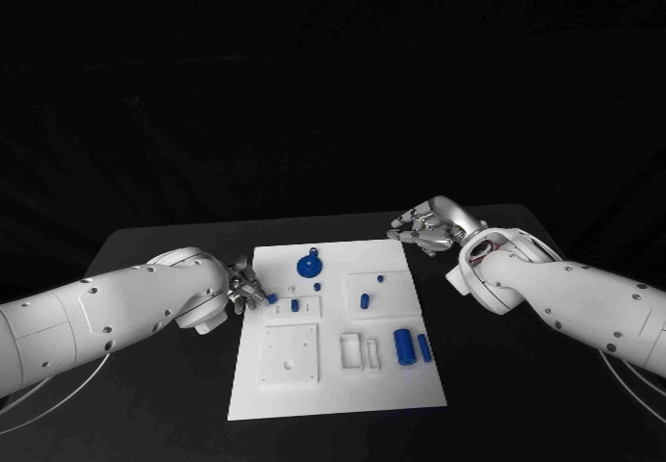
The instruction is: Assemble the parts on the task board
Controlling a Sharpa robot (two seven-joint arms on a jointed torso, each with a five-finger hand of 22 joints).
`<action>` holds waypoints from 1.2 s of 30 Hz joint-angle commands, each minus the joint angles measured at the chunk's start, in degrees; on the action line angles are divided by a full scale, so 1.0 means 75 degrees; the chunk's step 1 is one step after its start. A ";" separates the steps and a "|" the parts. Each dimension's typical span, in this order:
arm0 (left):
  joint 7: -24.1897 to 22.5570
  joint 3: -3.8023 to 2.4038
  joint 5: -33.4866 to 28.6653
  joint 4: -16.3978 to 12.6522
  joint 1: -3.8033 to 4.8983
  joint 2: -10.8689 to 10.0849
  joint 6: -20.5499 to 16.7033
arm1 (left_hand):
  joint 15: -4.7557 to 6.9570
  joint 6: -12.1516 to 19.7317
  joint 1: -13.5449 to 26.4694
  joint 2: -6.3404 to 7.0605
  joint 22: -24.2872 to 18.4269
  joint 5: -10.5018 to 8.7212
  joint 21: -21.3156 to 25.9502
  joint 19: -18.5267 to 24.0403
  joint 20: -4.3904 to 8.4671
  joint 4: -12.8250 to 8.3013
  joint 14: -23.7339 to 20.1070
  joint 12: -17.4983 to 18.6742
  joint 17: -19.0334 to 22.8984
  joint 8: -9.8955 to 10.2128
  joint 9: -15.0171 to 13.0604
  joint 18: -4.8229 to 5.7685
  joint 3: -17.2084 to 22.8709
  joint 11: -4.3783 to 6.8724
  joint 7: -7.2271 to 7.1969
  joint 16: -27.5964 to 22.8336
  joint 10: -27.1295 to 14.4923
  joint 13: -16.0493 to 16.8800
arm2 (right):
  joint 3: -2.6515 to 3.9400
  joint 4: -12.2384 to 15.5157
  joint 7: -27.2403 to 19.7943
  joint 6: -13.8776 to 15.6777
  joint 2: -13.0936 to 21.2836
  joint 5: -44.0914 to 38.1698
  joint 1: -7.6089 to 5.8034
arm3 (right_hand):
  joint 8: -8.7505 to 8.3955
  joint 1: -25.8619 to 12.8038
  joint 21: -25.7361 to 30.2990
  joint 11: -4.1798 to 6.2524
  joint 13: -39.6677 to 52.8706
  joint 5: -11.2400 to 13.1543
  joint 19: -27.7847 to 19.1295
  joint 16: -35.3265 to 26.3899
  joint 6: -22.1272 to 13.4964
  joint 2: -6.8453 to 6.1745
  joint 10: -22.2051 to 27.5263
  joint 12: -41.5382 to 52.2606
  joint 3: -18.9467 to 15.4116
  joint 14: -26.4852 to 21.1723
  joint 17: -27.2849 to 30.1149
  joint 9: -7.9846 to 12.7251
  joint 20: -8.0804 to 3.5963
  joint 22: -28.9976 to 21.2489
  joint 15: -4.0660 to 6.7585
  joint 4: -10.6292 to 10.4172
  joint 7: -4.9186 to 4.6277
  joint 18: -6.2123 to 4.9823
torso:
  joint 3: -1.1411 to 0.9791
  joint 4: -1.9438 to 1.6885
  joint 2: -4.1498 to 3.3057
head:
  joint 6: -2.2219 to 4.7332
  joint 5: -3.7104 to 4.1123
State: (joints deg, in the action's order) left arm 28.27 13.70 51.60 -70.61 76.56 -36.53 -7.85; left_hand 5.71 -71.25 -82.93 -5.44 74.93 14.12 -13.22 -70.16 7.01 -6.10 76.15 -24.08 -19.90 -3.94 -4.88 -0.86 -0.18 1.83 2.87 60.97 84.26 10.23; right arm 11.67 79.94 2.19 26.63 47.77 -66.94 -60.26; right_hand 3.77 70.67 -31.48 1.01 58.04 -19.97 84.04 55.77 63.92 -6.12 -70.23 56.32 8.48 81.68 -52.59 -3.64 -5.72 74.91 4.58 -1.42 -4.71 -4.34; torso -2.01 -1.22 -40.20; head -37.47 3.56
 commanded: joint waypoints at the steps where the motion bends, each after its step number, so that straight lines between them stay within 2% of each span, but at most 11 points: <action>1: -0.0313 0.0017 0.0017 -0.0017 -0.0031 -0.0032 -0.0304 | 0.0046 -0.0114 0.0038 -0.0051 0.0174 0.0046 -0.0078 0.0087 0.0004 -0.0049 0.0035 -0.0045 -0.0016 0.0016 -0.0442 0.0115 0.0029 0.0049 -0.0031 0.0032 0.0314 -0.0027 | 0.0003 0.0014 -0.0067 -0.0092 0.0002 -0.0011 0.0006 | -0.0029 -0.0012 -0.0003 -0.0016 0.0012 -0.0034 0.0058 -0.0020 -0.0031 -0.0016 0.0019 0.0001 -0.0044 -0.0024 -0.0004 0.0004 0.0010 0.0468 0.0007 0.0002 -0.0019 -0.0082 | 0.0001 0.0004 -0.0002 | 0.0010 -0.0013; 8: -0.0576 0.0017 -0.0079 -0.0058 -0.0036 -0.0118 -0.0459 | 0.0055 -0.0147 0.0131 -0.0004 0.0164 0.0075 -0.0214 0.0138 0.0012 -0.0074 0.0045 -0.0106 -0.0037 0.0022 -0.0735 0.0115 0.0167 0.0060 -0.0064 0.0041 0.0313 -0.0089 | 0.0003 0.0018 -0.0068 -0.0093 0.0007 -0.0011 0.0010 | -0.0029 -0.0012 -0.0003 -0.0016 0.0012 -0.0034 0.0058 -0.0020 -0.0031 -0.0016 0.0019 0.0001 -0.0044 -0.0024 -0.0004 0.0004 0.0010 0.0468 0.0007 0.0002 -0.0019 -0.0082 | -0.0002 0.0005 -0.0004 | 0.0018 -0.0013; 25: -0.1148 0.0016 -0.0558 -0.0146 -0.0038 -0.0254 -0.0292 | 0.0065 -0.0205 0.0186 0.0015 0.0164 0.0103 -0.0304 0.0187 0.0022 -0.0122 0.0017 -0.0140 -0.0063 0.0024 -0.0952 0.0115 0.0309 0.0067 -0.0092 0.0068 0.0309 -0.0098 | 0.0003 0.0029 -0.0072 -0.0113 0.0011 -0.0009 0.0013 | -0.0028 -0.0005 0.0011 -0.0013 0.0006 -0.0035 0.0052 -0.0015 -0.0015 -0.0004 0.0019 -0.0005 -0.0049 -0.0023 -0.0011 0.0003 0.0008 0.0464 0.0009 0.0000 -0.0014 -0.0082 | -0.0001 0.0007 -0.0002 | 0.0021 -0.0006; 26: -0.1164 0.0016 -0.0573 -0.0147 -0.0038 -0.0261 -0.0289 | 0.0070 -0.0169 0.0228 0.0031 0.0157 0.0107 -0.0362 0.0215 0.0025 -0.0156 0.0014 -0.0152 -0.0070 0.0025 -0.1129 0.0115 0.0384 0.0067 -0.0088 0.0084 0.0299 -0.0095 | 0.0003 0.0028 -0.0073 -0.0115 0.0011 -0.0009 0.0014 | -0.0028 -0.0005 0.0011 -0.0013 0.0006 -0.0035 0.0052 -0.0015 -0.0015 -0.0004 0.0019 -0.0005 -0.0049 -0.0023 -0.0011 0.0003 0.0008 0.0464 0.0009 0.0000 -0.0014 -0.0082 | -0.0001 0.0007 -0.0002 | 0.0021 -0.0006; 34: -0.1115 0.0015 -0.0619 -0.0165 -0.0038 -0.0302 -0.0511 | 0.0065 -0.0052 0.0231 0.0056 0.0156 0.0128 -0.0376 0.0195 0.0027 -0.0137 0.0028 -0.0147 -0.0064 0.0035 -0.1103 0.0114 0.0359 0.0067 -0.0054 0.0080 0.0308 -0.0097 | 0.0003 0.0032 -0.0073 -0.0113 0.0018 -0.0006 0.0014 | -0.0028 -0.0005 0.0011 -0.0013 0.0006 -0.0035 0.0052 -0.0015 -0.0015 -0.0004 0.0019 -0.0005 -0.0049 -0.0023 -0.0011 0.0003 0.0008 0.0464 0.0009 0.0000 -0.0014 -0.0082 | 0.0001 0.0000 -0.0002 | 0.0027 0.0003; 35: -0.1100 0.0015 -0.0621 -0.0170 -0.0038 -0.0311 -0.0581 | 0.0065 -0.0001 0.0220 0.0073 0.0150 0.0121 -0.0373 0.0183 0.0024 -0.0109 0.0040 -0.0145 -0.0059 0.0023 -0.1087 0.0110 0.0309 0.0069 -0.0042 0.0075 0.0309 -0.0098 | 0.0003 0.0032 -0.0073 -0.0111 0.0018 -0.0006 0.0014 | -0.0029 -0.0014 0.0021 -0.0014 0.0002 -0.0037 0.0050 -0.0028 -0.0014 -0.0004 0.0025 -0.0013 -0.0065 -0.0031 -0.0001 0.0003 0.0009 0.0462 0.0007 -0.0007 -0.0015 -0.0081 | 0.0001 0.0000 -0.0001 | 0.0027 0.0002; 36: -0.1091 0.0015 -0.0622 -0.0174 -0.0038 -0.0320 -0.0635 | 0.0058 0.0061 0.0232 0.0096 0.0143 -0.0039 -0.0367 0.0170 0.0012 -0.0071 0.0048 -0.0133 -0.0055 0.0025 -0.1076 0.0112 0.0248 0.0082 -0.0043 0.0068 0.0301 -0.0102 | 0.0003 0.0031 -0.0074 -0.0110 0.0019 -0.0005 0.0014 | -0.0029 -0.0014 0.0021 -0.0014 0.0002 -0.0037 0.0050 -0.0028 -0.0014 -0.0004 0.0025 -0.0013 -0.0065 -0.0031 -0.0001 0.0003 0.0009 0.0462 0.0007 -0.0007 -0.0015 -0.0081 | 0.0002 0.0002 -0.0001 | 0.0027 0.0000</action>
State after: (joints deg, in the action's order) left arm 20.86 13.83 47.84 -71.73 76.27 -38.90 -10.78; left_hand 6.03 -71.02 -81.52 -5.13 74.91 14.36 -15.84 -68.77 7.17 -6.79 76.24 -24.97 -20.37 -3.51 -13.32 -0.85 1.97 2.05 2.53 61.42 84.02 9.53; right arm 11.67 80.06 2.17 26.50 47.90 -66.93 -60.19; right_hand 3.76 70.67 -31.48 1.01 58.04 -19.97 84.04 55.77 63.93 -6.12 -70.23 56.32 8.31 81.68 -52.59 -3.64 -5.73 74.91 4.58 -1.59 -4.70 -4.34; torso -2.00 -1.20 -40.23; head -37.29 3.58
